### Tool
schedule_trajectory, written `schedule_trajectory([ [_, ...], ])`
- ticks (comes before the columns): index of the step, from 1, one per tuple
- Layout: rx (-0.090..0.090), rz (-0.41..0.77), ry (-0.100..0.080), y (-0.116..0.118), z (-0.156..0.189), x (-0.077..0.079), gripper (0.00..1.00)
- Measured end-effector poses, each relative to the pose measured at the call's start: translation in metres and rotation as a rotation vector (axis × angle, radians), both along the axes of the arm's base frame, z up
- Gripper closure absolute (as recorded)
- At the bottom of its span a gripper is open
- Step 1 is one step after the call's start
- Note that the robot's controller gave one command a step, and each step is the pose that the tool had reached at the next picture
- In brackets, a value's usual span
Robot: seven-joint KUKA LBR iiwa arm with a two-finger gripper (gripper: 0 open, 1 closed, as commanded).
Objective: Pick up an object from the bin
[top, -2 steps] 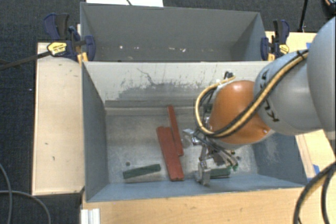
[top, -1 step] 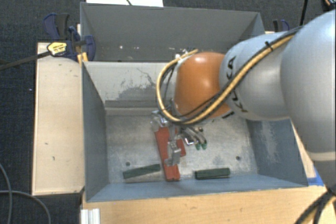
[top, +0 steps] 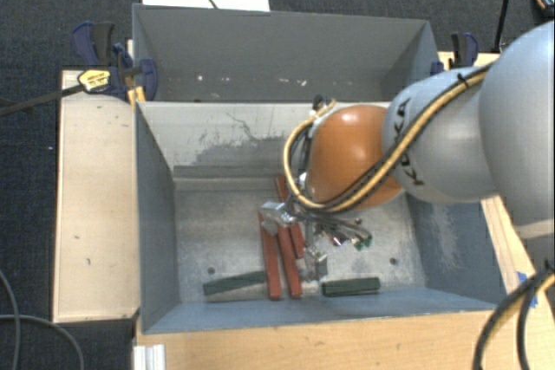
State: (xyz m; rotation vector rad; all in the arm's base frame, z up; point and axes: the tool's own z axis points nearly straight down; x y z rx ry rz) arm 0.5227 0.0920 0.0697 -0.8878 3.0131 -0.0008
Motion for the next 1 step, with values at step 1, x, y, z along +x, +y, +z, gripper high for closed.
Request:
schedule_trajectory([
  [1, -0.002, 0.002, 0.011, 0.0012, 0.0001, -0.0027, 1.0],
])
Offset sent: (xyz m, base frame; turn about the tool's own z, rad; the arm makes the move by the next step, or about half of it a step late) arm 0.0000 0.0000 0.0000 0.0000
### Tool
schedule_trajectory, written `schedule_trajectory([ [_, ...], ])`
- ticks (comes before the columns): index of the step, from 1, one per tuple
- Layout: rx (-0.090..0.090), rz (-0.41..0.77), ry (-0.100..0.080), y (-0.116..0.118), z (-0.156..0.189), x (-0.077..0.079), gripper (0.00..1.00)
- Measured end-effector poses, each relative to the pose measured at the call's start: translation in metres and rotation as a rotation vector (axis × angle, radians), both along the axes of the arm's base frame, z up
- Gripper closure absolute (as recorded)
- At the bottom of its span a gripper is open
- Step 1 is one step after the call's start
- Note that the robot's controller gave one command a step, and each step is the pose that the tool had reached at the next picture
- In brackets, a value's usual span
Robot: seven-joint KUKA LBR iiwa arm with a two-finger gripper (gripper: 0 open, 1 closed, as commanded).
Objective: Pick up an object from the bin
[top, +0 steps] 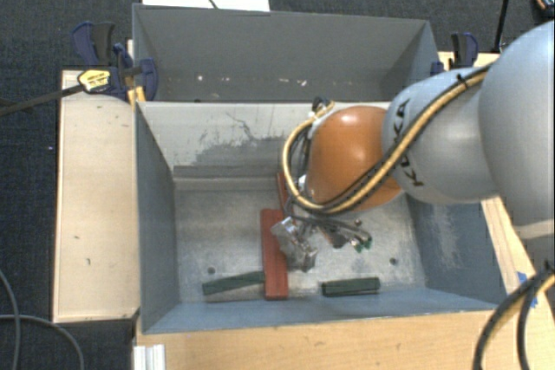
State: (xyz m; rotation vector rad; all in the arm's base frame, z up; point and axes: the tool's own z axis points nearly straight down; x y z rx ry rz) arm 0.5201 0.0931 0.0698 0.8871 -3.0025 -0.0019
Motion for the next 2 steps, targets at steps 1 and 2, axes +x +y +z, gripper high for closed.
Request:
schedule_trajectory([
  [1, 0.003, -0.001, -0.01, 0.0, 0.001, 0.002, 0.0],
  [2, 0.0, -0.015, -0.019, -0.055, 0.001, 0.054, 0.0],
])
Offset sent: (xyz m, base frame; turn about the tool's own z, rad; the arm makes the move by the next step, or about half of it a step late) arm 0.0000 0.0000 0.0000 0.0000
